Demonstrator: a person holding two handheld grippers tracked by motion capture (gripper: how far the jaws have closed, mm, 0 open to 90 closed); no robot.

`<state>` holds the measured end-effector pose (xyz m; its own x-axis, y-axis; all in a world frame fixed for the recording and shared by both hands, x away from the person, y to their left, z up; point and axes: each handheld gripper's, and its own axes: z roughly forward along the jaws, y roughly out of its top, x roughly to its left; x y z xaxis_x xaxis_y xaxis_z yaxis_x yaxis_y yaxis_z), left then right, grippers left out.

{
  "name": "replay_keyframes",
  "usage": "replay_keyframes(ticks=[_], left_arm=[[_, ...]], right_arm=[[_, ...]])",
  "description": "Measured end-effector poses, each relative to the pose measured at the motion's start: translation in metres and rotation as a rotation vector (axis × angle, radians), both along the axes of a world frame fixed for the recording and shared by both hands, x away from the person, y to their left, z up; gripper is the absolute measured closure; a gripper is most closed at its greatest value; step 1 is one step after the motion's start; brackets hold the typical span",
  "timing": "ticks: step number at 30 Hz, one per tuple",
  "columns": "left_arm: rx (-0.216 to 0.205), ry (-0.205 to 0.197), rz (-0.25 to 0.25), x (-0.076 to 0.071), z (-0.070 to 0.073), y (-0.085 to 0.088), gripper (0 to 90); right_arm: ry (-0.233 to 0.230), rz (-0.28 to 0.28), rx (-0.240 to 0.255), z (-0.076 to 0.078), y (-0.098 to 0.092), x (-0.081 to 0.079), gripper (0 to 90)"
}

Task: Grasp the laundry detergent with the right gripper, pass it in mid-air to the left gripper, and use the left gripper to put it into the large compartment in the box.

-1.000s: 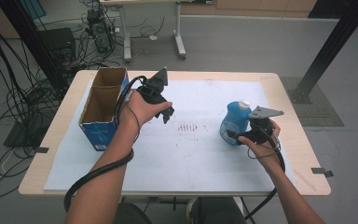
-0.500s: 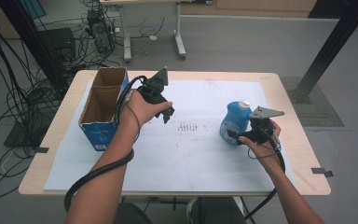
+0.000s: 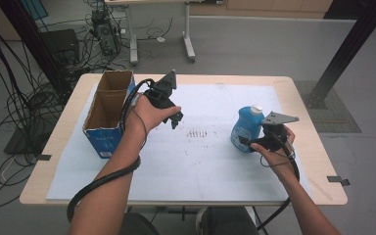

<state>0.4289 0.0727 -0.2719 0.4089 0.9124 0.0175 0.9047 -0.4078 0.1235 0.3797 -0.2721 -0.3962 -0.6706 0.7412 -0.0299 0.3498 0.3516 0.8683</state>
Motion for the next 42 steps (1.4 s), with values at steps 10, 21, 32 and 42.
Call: replay_keyframes(ticks=[10, 21, 32, 42], left_arm=[[0.002, 0.002, -0.006, 0.0004, -0.0001, -0.0021, 6.0], [0.004, 0.000, -0.010, 0.0011, 0.0008, -0.0030, 5.9], [0.003, -0.002, -0.010, 0.0007, 0.0008, -0.0036, 6.0], [0.003, -0.004, -0.010, 0.0001, 0.0012, -0.0038, 6.0]], right_arm=[[-0.002, -0.005, 0.002, -0.0002, -0.0010, -0.0001, 1.5], [-0.006, -0.011, 0.003, -0.0013, -0.0013, 0.0001, 1.5], [-0.008, -0.016, 0.004, -0.0024, -0.0011, -0.0003, 1.5], [-0.006, -0.019, 0.005, -0.0051, -0.0015, -0.0009, 1.5]])
